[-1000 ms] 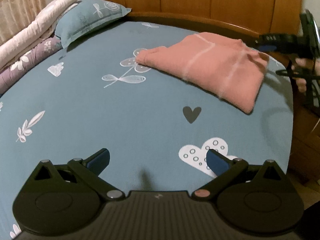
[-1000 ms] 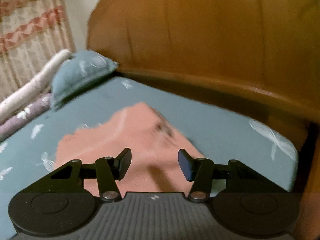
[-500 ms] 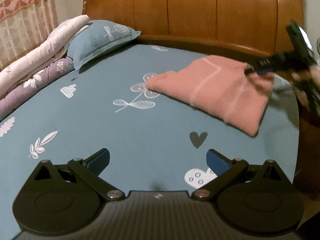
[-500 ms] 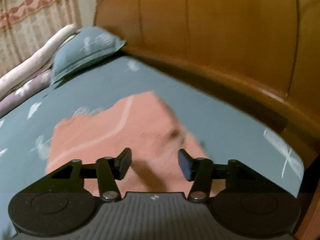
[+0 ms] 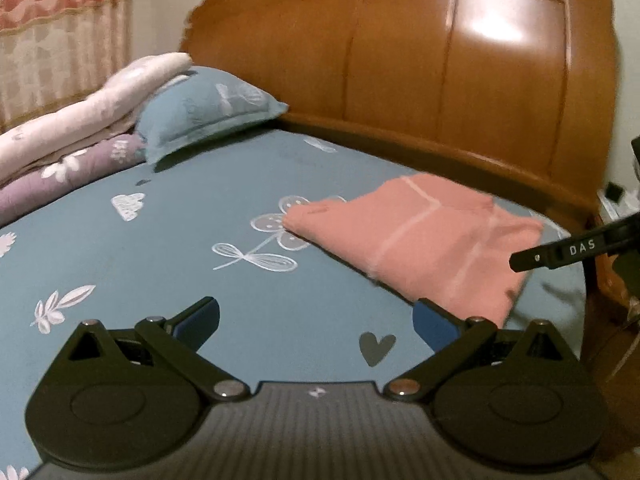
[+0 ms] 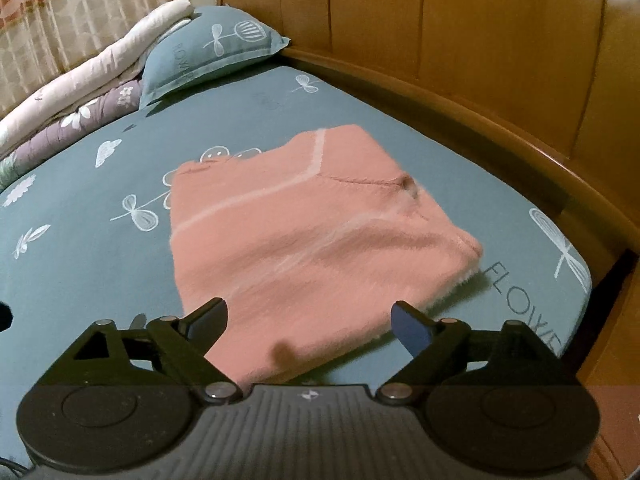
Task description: Fold clothes
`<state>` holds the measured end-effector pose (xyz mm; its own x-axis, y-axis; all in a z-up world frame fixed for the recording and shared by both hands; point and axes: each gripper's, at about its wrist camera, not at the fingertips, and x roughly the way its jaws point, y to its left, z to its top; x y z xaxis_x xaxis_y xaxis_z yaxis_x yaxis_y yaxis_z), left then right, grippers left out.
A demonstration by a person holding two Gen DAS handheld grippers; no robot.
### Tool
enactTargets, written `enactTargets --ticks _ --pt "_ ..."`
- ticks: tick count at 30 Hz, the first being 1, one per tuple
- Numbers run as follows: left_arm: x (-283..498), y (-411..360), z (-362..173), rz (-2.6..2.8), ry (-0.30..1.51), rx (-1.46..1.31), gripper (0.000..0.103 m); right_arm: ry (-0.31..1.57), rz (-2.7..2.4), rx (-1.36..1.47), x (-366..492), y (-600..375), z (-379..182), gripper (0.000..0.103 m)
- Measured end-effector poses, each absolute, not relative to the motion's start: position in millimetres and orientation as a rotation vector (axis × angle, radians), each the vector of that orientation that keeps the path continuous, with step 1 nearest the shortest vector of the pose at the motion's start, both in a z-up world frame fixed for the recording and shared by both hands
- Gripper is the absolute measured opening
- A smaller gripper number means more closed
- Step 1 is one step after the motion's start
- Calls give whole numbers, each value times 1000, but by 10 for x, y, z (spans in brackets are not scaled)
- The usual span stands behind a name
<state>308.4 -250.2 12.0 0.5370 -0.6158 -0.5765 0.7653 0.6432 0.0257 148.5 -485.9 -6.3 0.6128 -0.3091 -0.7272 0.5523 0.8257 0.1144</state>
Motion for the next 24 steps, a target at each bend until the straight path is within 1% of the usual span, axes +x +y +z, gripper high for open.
enactTargets --ticks 3,9,14,17,24 --pt "3103 -2548 153 -861 585 317 102 784 -506 320 1448 -4699 -32 93" --pt "3123 -2570 173 -921 665 274 102 818 -529 297 1330 -4372 56 94" --pt "3023 -2535 224 -928 611 344 102 814 -600 302 1264 -4064 137 98" --pt "2955 -2474 289 -964 588 379 102 793 -659 331 1227 -3856 209 103" --pt "2832 -2317 436 -959 601 476 102 786 -803 376 1185 -3386 379 103"
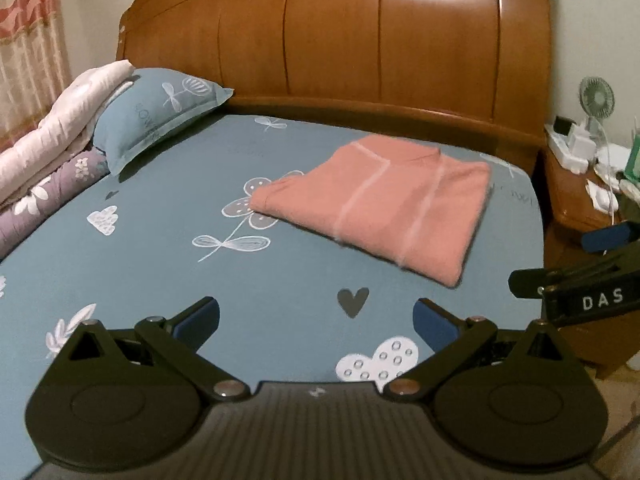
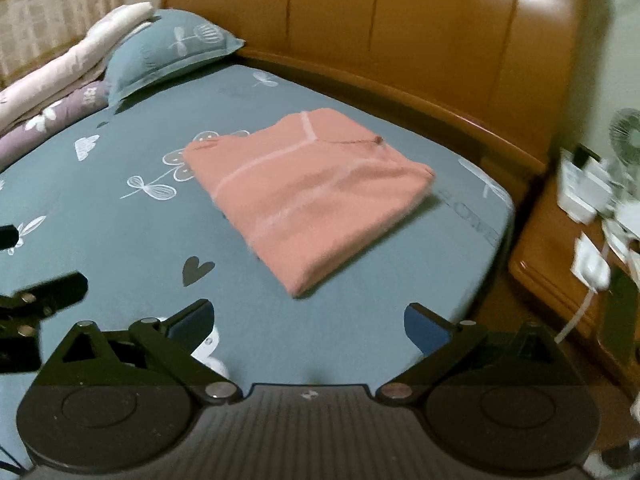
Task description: Fold clothes
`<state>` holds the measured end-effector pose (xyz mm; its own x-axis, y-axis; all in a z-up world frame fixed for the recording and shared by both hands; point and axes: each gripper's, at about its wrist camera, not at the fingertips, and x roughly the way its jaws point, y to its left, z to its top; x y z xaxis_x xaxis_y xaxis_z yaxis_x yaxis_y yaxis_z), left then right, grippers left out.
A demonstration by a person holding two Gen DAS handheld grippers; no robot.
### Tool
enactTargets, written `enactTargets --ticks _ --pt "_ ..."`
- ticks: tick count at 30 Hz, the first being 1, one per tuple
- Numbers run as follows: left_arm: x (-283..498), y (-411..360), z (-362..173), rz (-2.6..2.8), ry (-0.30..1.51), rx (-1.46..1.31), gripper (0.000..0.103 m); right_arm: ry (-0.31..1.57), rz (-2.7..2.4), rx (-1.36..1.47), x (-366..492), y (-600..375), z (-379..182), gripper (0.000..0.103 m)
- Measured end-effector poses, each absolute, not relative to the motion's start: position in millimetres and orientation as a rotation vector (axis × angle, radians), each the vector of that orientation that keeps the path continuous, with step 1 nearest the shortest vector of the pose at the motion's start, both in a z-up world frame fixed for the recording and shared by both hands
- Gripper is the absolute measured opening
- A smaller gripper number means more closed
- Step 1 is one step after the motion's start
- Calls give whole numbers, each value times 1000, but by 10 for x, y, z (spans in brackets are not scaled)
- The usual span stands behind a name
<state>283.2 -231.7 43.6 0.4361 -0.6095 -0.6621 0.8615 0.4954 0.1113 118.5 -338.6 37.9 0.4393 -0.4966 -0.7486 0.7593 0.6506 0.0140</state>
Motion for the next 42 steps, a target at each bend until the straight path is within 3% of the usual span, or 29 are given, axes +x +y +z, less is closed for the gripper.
enactTargets --ticks 42 --pt "2808 -2141 570 -1016 701 460 102 814 -900 358 1088 -2871 599 103"
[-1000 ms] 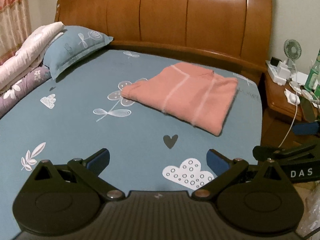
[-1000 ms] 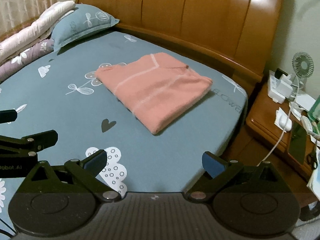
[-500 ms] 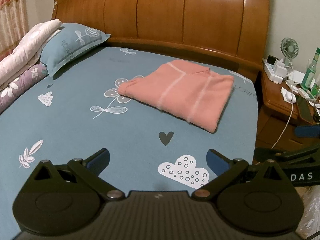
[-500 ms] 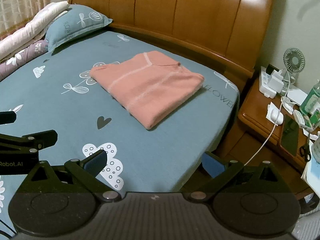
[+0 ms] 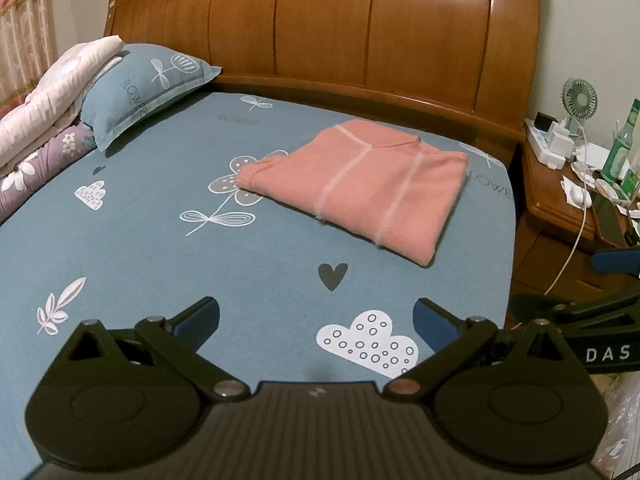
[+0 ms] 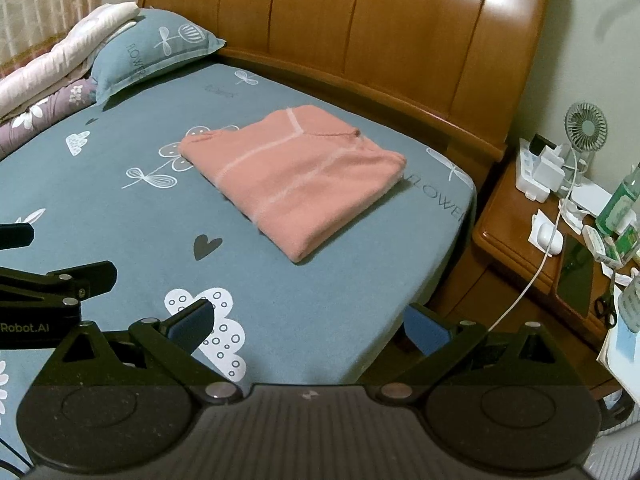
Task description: Fold clothes
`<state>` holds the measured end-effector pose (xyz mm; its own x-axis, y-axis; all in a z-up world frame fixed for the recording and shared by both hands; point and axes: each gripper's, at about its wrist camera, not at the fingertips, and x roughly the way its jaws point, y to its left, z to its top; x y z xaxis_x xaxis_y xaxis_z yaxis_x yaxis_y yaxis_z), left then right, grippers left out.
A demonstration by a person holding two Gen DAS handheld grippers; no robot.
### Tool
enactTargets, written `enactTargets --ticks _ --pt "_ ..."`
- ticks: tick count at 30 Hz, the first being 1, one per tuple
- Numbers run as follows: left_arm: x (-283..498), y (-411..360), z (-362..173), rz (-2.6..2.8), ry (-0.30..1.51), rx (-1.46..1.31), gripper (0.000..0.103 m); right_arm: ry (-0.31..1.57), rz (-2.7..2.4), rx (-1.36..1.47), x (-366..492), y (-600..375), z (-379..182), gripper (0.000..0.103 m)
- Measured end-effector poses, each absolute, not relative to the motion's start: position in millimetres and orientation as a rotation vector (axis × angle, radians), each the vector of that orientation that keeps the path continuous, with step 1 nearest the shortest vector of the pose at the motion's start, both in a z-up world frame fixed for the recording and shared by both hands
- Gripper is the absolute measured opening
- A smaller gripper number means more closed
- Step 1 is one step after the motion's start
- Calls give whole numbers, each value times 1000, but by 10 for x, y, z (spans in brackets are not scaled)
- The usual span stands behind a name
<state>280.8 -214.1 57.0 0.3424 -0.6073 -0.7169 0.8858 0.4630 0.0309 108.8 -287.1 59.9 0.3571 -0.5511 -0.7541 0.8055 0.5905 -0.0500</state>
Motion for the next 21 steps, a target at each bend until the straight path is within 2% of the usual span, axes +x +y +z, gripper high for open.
enactTargets --ticks 21 --pt "2833 -2142 557 -1024 705 457 102 823 -905 345 1109 -2838 615 103"
